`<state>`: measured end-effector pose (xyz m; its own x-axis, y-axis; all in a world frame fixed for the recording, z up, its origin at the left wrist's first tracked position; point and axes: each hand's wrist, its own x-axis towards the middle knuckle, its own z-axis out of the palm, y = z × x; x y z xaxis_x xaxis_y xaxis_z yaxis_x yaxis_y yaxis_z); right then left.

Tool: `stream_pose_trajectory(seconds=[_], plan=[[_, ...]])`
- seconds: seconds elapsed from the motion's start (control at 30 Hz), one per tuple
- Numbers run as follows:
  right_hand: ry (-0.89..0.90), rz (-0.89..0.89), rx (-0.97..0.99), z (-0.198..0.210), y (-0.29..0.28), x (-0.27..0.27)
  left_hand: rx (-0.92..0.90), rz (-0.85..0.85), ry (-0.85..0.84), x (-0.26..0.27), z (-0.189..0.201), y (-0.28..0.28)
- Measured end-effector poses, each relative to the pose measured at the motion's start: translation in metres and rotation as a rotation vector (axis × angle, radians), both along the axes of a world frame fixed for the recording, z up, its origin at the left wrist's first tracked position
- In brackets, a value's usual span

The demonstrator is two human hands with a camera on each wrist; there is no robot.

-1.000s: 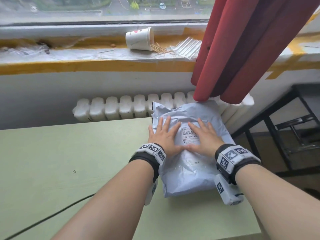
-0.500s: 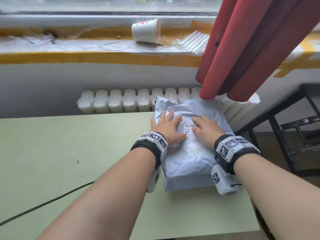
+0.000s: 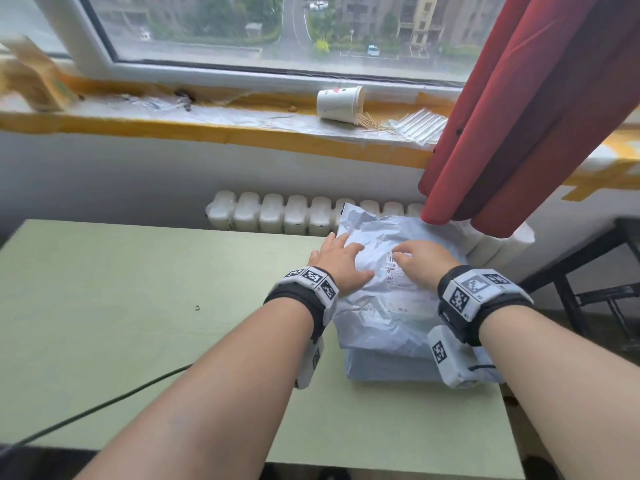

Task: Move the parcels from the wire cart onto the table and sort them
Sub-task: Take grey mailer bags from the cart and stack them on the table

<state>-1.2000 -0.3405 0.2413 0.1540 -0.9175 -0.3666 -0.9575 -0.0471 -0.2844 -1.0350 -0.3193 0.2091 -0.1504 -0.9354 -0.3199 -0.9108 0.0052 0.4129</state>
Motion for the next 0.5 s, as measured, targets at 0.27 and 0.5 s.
stream_pose_trajectory(seconds=[0.27,0.5], plan=[[-0.06,0.023,-0.06,0.017,0.009,0.024,-0.078,0.065,0.048,0.027,0.029,0.023],[-0.045,0.118,-0.132,0.046,0.015,0.077,-0.158,0.142,0.052,0.087,0.059,0.041]])
